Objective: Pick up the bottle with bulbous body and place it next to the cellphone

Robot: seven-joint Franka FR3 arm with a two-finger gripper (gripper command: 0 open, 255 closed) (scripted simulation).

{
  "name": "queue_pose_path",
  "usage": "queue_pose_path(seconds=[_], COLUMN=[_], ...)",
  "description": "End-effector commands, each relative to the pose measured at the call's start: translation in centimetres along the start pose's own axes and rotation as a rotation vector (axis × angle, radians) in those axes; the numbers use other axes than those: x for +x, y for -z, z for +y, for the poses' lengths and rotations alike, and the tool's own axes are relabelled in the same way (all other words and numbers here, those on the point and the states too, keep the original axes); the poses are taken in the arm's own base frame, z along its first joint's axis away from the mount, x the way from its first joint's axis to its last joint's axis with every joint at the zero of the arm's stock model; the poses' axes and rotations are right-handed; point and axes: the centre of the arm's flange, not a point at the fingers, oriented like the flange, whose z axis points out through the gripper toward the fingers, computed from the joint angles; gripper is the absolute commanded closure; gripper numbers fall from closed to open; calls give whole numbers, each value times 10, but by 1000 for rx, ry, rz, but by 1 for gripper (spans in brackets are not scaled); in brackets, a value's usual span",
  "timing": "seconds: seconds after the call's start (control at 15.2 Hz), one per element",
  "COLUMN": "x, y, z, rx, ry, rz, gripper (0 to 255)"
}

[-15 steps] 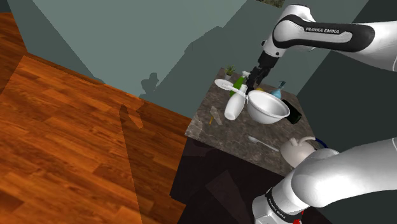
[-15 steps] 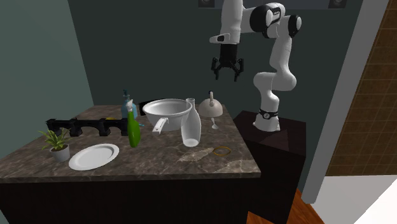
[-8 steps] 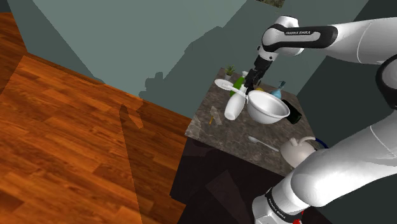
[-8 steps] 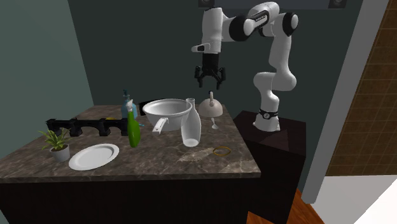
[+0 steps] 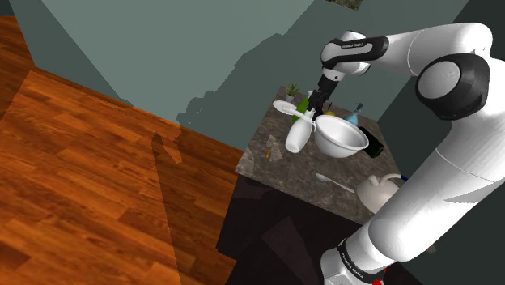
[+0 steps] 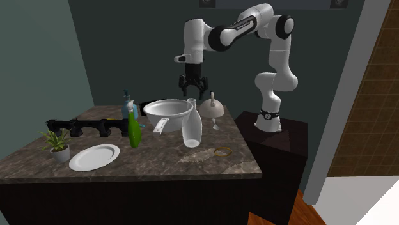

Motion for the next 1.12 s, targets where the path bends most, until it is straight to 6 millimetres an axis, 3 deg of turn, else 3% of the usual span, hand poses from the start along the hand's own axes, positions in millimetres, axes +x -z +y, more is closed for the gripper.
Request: queue_pose_path(seconds=[0.0,0.33,0.86,0.92,1.06], x=[1,1,1,1,1], y=[-11,-41,-41,-41,-41], z=[4,4,4,4,4], rx=[0,0,0,0,0], ry=[0,0,0,0,0], rz=[1,1,1,1,1], gripper=[0,0,0,255,255])
